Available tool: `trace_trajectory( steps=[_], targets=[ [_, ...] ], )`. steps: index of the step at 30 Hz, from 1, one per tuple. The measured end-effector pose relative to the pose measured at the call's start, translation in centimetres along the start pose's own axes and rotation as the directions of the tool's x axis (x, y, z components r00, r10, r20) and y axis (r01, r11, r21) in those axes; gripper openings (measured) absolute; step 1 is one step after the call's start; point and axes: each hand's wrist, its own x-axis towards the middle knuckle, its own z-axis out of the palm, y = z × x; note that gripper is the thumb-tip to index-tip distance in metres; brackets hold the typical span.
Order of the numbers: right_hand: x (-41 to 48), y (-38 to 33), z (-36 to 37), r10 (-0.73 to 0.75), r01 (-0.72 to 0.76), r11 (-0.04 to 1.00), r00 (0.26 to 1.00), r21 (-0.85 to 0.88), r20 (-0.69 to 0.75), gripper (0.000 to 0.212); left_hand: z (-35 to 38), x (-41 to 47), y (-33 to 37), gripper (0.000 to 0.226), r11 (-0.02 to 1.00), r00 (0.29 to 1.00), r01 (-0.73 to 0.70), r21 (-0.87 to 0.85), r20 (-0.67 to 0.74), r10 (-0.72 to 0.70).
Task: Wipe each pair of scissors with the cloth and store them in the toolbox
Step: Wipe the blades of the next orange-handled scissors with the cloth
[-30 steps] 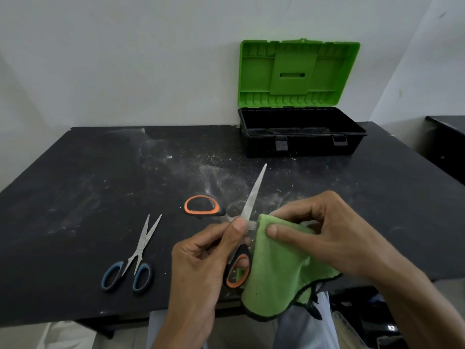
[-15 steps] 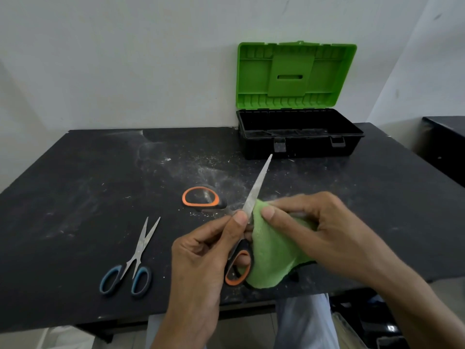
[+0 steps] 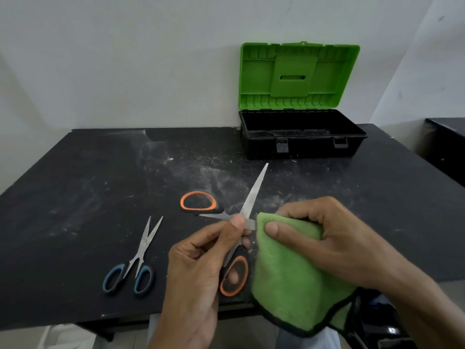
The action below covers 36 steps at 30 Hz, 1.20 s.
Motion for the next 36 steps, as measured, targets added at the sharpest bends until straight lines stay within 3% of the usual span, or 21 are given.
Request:
trace_trajectory(
  steps=[17,25,31,36],
  targets=[
    [-0.3,-1.2,-1.8,-0.077,0.08,0.997,0.987,0.017,-0.141,0.023,1.0,-0.5,2.1,0.024,0.995,0.995,-0.095,-0.04,-0.035,0.093],
    [0.2,-1.7,-1.3,-0.112,0.117,0.991,0.991,0.067,-0.071,0.021,0.7,-1.1,2.5,0.023,0.996,0.996,-0.069,-0.054,-0.056,0.066],
    [0.3,-1.8,-1.3,-0.154,0.152,0.988,0.982,-0.024,-0.107,0.016,1.2,-1.1,2.6,0.024,0.993,0.993,-0.111,-0.034,-0.042,0.11],
    [0.7,-2.2,-1.0,-0.208,0.205,0.976,0.978,-0.07,-0.033,0.009,1.1,-1.0,3.2,0.021,0.989,0.989,-0.129,-0.076,-0.078,0.124]
  ],
)
